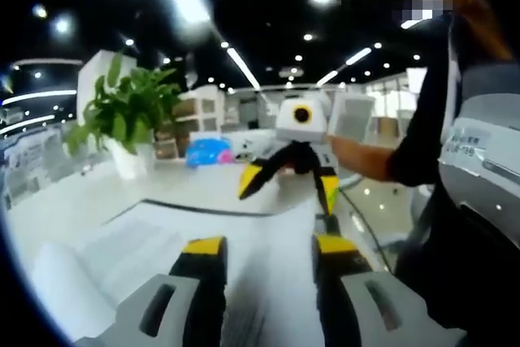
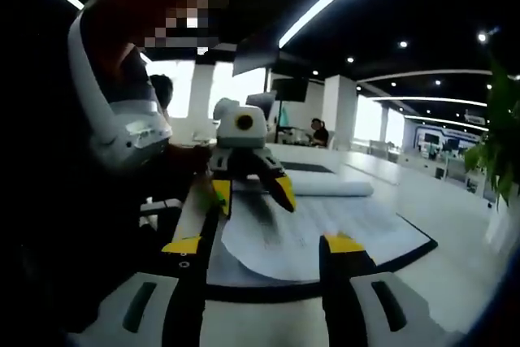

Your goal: Flip through the bound document one page at a time

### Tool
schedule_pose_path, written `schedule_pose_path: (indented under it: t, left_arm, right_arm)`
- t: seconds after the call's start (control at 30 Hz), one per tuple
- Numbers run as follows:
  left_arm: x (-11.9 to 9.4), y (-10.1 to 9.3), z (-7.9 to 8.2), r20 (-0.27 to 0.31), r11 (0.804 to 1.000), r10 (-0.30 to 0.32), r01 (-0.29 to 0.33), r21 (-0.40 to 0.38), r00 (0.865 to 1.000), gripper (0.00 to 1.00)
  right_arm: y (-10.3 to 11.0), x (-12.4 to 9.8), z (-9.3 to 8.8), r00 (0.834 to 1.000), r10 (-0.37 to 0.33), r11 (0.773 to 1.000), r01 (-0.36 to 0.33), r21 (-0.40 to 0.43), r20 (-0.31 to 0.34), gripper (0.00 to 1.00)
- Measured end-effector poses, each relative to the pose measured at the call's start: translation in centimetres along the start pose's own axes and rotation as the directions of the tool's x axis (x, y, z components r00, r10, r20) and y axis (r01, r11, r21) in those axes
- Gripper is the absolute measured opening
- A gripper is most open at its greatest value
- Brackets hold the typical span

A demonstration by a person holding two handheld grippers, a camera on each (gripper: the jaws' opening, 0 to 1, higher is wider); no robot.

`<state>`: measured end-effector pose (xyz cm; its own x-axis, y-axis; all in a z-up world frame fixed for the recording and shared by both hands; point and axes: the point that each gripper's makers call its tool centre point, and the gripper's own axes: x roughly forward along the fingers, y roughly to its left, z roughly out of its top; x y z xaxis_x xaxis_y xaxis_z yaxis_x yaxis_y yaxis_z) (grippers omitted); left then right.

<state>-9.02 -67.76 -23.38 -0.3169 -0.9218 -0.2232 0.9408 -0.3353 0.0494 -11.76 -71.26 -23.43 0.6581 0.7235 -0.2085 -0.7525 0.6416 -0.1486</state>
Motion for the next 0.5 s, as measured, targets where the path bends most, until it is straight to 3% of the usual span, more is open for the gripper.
schedule_pose_path:
  t: [0.23,0.5]
  left_arm:
    - [-0.3,0.4,0.0,0.002,1.0,0.013,-0.013,-0.006,1.0,0.38]
    - [-0.5,0.5,0.0,0.002,1.0,0.017,-0.017,-0.009,1.0,0.38]
  right_arm:
    - [-1.2,0.8,-1.4,0.998,-0.012,1.0,0.011,-0.027,-0.067,0.5]
    - [-2.3,1.2,-1.7,0.996,-0.034,0.999,0.03,-0.043,-0.083,0.4]
